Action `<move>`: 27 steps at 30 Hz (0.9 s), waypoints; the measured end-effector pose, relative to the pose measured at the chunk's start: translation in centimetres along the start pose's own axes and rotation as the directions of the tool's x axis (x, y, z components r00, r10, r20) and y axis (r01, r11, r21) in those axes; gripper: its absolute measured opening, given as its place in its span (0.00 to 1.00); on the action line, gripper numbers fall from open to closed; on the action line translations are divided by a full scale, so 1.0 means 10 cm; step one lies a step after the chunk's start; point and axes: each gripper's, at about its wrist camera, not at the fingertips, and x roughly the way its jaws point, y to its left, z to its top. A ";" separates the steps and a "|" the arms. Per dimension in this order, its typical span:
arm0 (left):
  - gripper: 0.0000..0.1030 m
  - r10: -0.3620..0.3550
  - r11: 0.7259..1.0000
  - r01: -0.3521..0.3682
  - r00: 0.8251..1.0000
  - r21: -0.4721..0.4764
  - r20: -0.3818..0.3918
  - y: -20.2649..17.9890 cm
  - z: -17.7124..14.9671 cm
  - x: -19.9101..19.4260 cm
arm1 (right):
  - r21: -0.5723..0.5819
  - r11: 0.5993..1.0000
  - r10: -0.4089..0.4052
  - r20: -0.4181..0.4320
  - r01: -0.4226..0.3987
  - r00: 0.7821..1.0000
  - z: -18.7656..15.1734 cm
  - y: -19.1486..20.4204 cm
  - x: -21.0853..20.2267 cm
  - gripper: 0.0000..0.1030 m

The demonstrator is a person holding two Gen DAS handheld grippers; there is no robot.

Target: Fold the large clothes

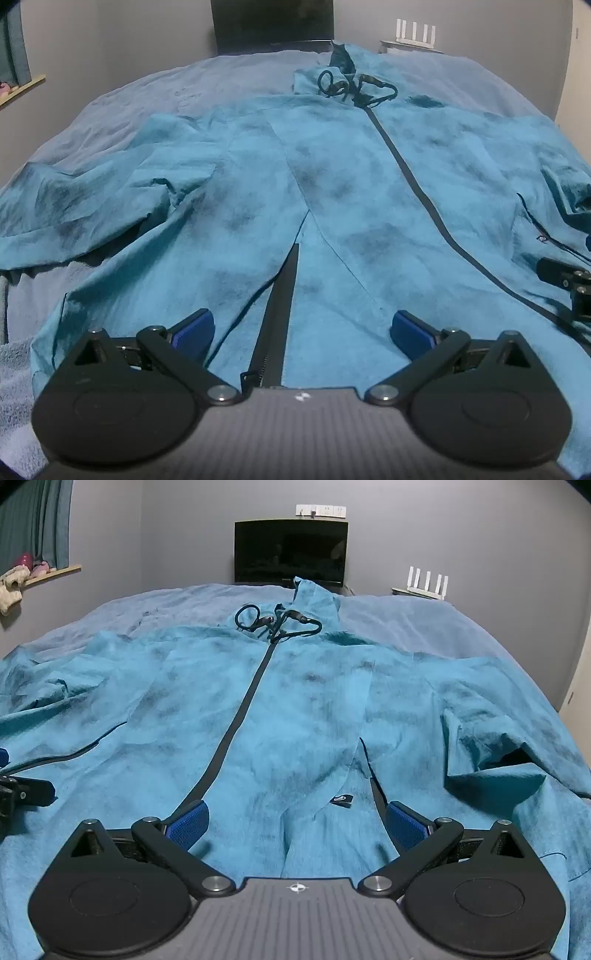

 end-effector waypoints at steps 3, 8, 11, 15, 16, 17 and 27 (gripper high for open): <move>1.00 -0.004 1.000 0.004 1.000 -0.006 -0.001 0.02 0.00 0.00 | 0.001 1.000 0.002 -0.005 -0.002 1.000 0.00 0.00 0.01 1.00; 1.00 -0.007 1.000 0.007 1.000 -0.012 -0.006 0.01 0.02 0.01 | 0.000 1.000 0.000 -0.007 0.000 1.000 0.00 0.00 0.02 1.00; 1.00 -0.004 1.000 0.004 1.000 0.002 -0.011 -0.01 0.02 0.05 | 0.001 1.000 0.001 -0.004 -0.001 1.000 0.00 0.00 0.02 1.00; 1.00 -0.008 1.000 0.009 1.000 0.004 -0.009 -0.02 0.01 0.04 | -0.001 1.000 -0.001 -0.011 0.001 1.000 0.01 0.00 0.04 1.00; 1.00 -0.009 1.000 0.009 1.000 0.005 -0.010 -0.01 0.00 0.02 | -0.001 1.000 -0.001 -0.011 0.001 1.000 0.01 0.00 0.05 1.00; 1.00 -0.009 1.000 0.009 1.000 0.004 -0.010 -0.01 -0.01 0.03 | -0.001 1.000 -0.001 -0.012 0.001 1.000 0.01 0.01 0.05 1.00; 1.00 -0.008 1.000 0.008 1.000 0.007 -0.011 -0.03 -0.02 0.03 | -0.002 1.000 -0.001 -0.016 0.001 1.000 0.01 0.01 0.06 1.00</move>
